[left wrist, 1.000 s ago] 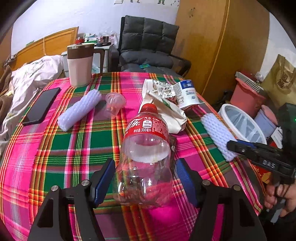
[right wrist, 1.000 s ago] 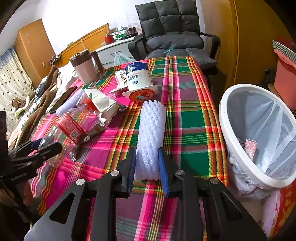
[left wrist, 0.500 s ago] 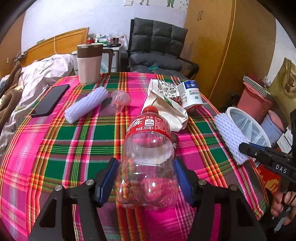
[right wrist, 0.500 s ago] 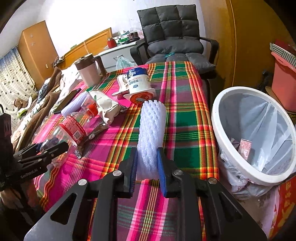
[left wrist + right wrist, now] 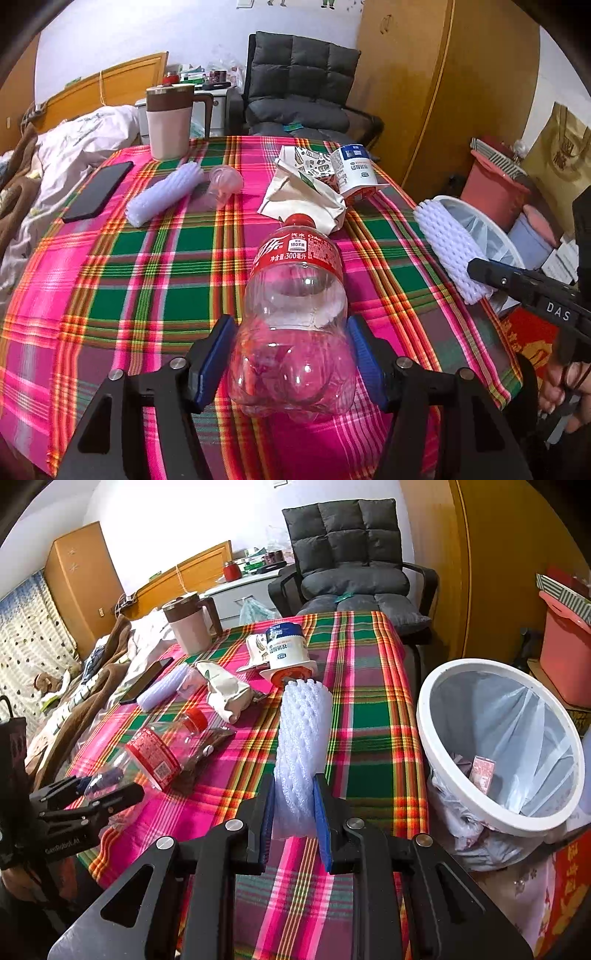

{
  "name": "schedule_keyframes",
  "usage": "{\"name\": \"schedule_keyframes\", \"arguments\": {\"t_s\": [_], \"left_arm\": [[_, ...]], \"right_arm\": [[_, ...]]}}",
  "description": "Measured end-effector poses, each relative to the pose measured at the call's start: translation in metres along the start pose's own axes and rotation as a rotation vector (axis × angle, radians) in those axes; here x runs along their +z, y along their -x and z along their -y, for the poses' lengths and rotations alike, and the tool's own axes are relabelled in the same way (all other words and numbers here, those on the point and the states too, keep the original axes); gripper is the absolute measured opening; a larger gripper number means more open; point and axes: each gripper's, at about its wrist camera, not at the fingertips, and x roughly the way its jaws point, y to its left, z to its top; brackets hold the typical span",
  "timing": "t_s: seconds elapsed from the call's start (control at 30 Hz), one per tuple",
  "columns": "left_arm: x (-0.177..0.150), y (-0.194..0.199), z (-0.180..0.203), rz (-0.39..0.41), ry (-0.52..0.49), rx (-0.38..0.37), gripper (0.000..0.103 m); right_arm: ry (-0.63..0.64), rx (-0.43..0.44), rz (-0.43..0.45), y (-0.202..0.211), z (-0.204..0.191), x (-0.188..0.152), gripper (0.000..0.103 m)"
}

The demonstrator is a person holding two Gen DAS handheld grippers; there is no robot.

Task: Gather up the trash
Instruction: 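Carry the bottle and mesh sleeve over the bin and release both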

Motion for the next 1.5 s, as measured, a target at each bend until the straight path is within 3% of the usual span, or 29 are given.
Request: {"name": "schedule_keyframes", "arguments": {"t_s": [0.1,0.2,0.37,0.43,0.47,0.93,1.5], "left_arm": [[0.008,0.002,-0.002,0.001,0.011,-0.008,0.071],[0.017,-0.001,-0.002,-0.012,0.0,0.005,0.071],[0.021,-0.021,-0.001,-0.098,-0.011,-0.01,0.071],[0.02,-0.023,0.0,-0.105,-0.015,-0.01,0.066],[0.019,-0.023,0.001,-0.103,-0.015,-0.013,0.062],[0.022,0.018,0.01,0.062,0.024,-0.026,0.062],[0.032,0.013,0.058,0.077,-0.032,-0.122,0.062]], "right_arm": [[-0.001,-0.001,0.006,0.003,0.0,0.0,0.023],[-0.002,-0.001,0.014,0.005,0.0,0.001,0.023],[-0.002,0.0,0.022,0.007,-0.001,0.0,0.023],[-0.003,0.0,0.023,0.008,0.0,-0.001,0.023],[-0.003,0.0,0.024,0.008,0.0,-0.001,0.023],[0.002,0.012,0.056,0.021,0.0,0.0,0.023],[-0.023,-0.025,0.075,0.031,0.015,-0.002,0.023]]}}
